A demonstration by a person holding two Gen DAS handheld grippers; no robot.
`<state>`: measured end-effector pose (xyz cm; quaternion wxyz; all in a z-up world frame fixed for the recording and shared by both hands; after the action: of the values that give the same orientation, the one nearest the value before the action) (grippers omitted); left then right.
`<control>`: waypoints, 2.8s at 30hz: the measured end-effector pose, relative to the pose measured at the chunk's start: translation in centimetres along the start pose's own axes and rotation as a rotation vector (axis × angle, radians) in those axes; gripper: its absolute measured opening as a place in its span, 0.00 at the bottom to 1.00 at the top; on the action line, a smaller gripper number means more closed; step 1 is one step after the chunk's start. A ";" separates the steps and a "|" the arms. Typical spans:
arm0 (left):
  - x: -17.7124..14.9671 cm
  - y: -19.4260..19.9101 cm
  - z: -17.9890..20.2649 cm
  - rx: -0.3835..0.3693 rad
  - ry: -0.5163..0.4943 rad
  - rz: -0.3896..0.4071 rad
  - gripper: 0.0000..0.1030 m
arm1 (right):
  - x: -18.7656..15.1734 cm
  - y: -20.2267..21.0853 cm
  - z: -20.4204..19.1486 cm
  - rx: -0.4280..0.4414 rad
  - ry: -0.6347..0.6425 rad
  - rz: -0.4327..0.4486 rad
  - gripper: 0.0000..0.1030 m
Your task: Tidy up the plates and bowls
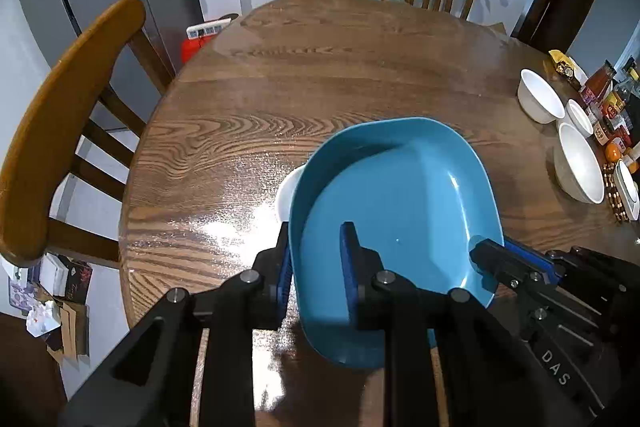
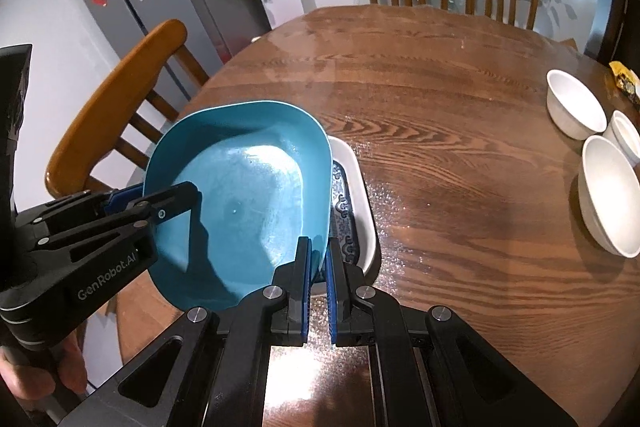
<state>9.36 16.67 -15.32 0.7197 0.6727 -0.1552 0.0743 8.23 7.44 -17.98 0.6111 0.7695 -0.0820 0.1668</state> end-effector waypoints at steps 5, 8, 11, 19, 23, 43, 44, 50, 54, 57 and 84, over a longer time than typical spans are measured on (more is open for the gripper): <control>0.3 -1.2 0.0 -0.003 -0.004 -0.022 0.20 | 0.3 -1.1 0.2 -0.007 -0.010 -0.021 0.06; 0.5 -1.8 0.0 -0.007 -0.006 -0.033 0.20 | 0.5 -1.6 0.4 -0.012 -0.014 -0.031 0.06; 0.5 -2.4 0.0 -0.009 -0.010 -0.044 0.20 | 0.6 -2.0 0.5 -0.019 -0.019 -0.041 0.06; 0.8 -3.8 0.1 -0.016 -0.011 -0.068 0.20 | 0.9 -3.1 0.9 -0.038 -0.027 -0.064 0.06; 0.9 -4.2 0.3 -0.014 -0.014 -0.076 0.20 | 1.1 -3.6 1.1 -0.049 -0.027 -0.072 0.06; 1.0 -6.0 0.2 0.005 -0.028 -0.118 0.21 | 1.5 -5.1 1.8 -0.058 -0.021 -0.110 0.06; 1.1 -6.1 0.2 0.006 -0.029 -0.119 0.21 | 1.5 -5.1 1.8 -0.058 -0.021 -0.112 0.06; 1.1 -6.6 0.2 0.010 -0.035 -0.130 0.22 | 1.5 -5.5 1.9 -0.067 -0.018 -0.122 0.06; 1.1 -6.8 0.3 0.014 -0.040 -0.133 0.22 | 1.5 -5.6 1.9 -0.072 -0.016 -0.127 0.06; 1.2 -6.9 0.3 0.018 -0.046 -0.133 0.22 | 1.5 -5.7 2.0 -0.078 -0.012 -0.128 0.06; 0.8 -7.4 0.4 0.066 -0.049 -0.138 0.24 | 1.4 -5.6 1.8 -0.083 -0.021 -0.130 0.06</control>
<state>12.35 15.56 -22.03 0.6966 0.7066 -0.1235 0.0132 11.63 7.11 -22.95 0.6510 0.7490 -0.0448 0.1152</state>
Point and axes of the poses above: each gripper's, at about its wrist camera, not at the fingertips, and y roughly against the way its jaws point, z to its right, x to its top, the point moved 9 cm from there along -y, roughly the way its jaws point, and after that the axes turned 12 degrees about -z, right-handed, at the moved point
